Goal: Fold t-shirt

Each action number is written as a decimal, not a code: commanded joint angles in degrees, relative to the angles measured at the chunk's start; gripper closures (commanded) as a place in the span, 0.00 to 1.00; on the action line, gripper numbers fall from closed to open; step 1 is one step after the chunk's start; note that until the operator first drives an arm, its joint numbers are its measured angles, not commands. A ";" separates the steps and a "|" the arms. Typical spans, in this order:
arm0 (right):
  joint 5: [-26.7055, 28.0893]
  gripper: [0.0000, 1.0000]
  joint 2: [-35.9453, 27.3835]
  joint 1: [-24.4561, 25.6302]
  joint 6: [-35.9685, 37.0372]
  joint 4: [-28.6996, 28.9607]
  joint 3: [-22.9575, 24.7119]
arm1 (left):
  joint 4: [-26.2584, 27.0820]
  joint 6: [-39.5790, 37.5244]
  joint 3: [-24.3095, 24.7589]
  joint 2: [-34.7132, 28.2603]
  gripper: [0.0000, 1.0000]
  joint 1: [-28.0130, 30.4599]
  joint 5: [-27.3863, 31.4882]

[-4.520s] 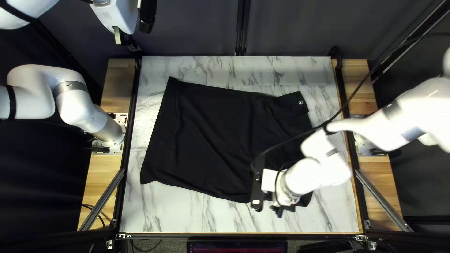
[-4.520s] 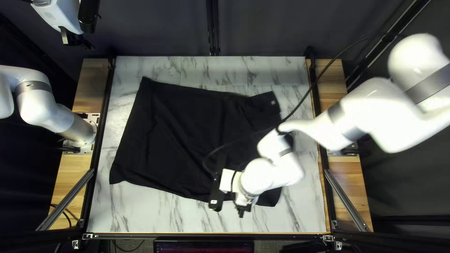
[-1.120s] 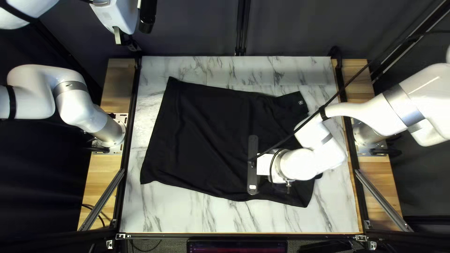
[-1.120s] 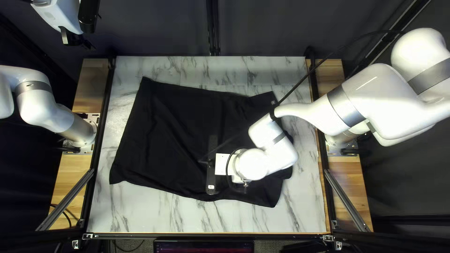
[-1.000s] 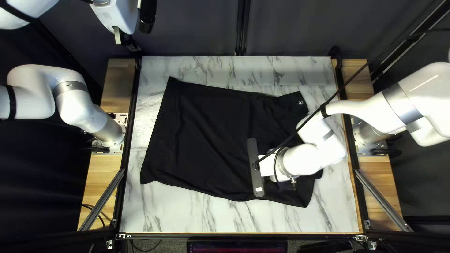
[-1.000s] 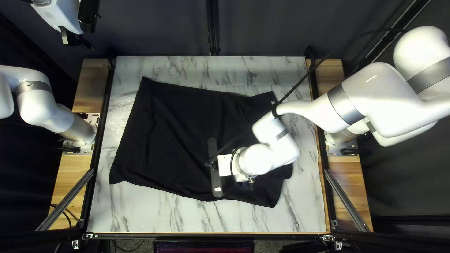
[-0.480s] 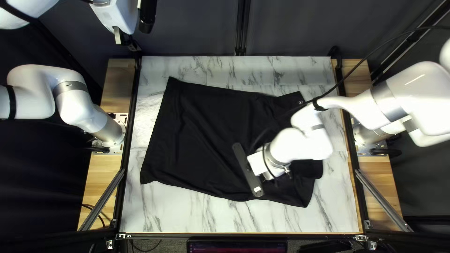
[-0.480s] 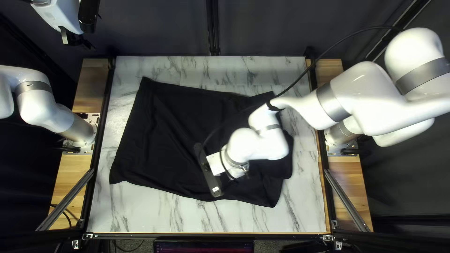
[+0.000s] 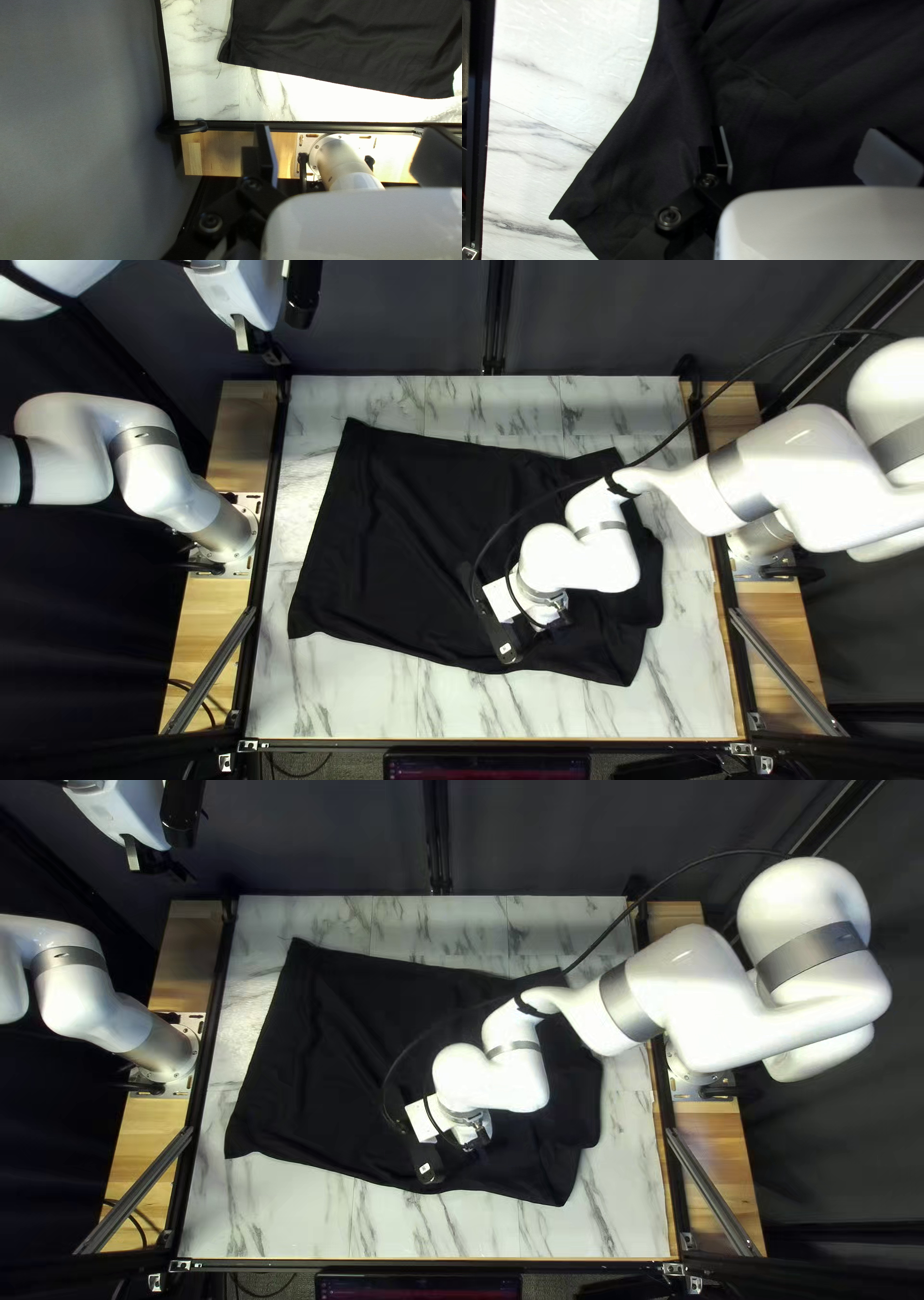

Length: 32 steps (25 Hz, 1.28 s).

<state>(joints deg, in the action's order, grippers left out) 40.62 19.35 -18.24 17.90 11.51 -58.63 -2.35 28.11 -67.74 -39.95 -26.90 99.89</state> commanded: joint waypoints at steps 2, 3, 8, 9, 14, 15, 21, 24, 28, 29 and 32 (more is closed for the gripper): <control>-0.38 0.42 0.44 0.08 0.05 -0.10 -0.22 | 0.00 0.00 0.00 0.00 0.00 0.00 0.00; -0.45 0.61 0.57 0.12 0.11 -0.11 -0.28 | 0.00 0.00 0.00 0.00 0.00 0.00 0.00; -0.37 0.99 1.31 0.25 0.33 -0.21 -1.13 | 0.00 0.00 0.00 0.00 0.00 0.00 0.00; -0.37 1.00 1.41 0.26 0.33 -0.24 -1.24 | 0.00 0.00 0.00 0.00 0.00 0.00 0.00; -0.52 1.00 1.09 0.20 -0.26 -0.96 -1.02 | 0.00 0.00 0.00 0.00 0.00 0.00 0.00; -0.40 1.00 0.54 0.07 -0.80 -1.36 -0.73 | 0.00 0.00 0.00 0.00 0.00 0.00 0.00; 0.95 1.00 -3.02 -0.41 -5.04 -4.12 1.04 | 0.00 0.00 0.00 0.00 0.00 0.00 0.00; 2.47 1.00 -4.78 -0.55 -8.48 -6.27 1.29 | 0.00 0.00 0.00 0.00 0.00 0.00 0.00; 3.57 1.00 -5.38 -1.08 -13.42 -9.34 0.76 | 0.00 0.00 0.00 0.00 0.00 0.00 0.00; 3.62 1.00 -5.39 -1.12 -14.16 -9.80 0.76 | 0.00 0.00 0.00 0.00 0.00 0.00 0.00; 4.46 1.00 -5.66 -1.30 -17.61 -11.74 0.48 | 0.00 0.00 0.00 0.00 0.00 0.00 0.00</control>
<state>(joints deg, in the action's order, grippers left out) 44.41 13.93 -19.36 2.72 1.31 -57.85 -2.35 28.11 -67.74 -39.95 -26.90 99.89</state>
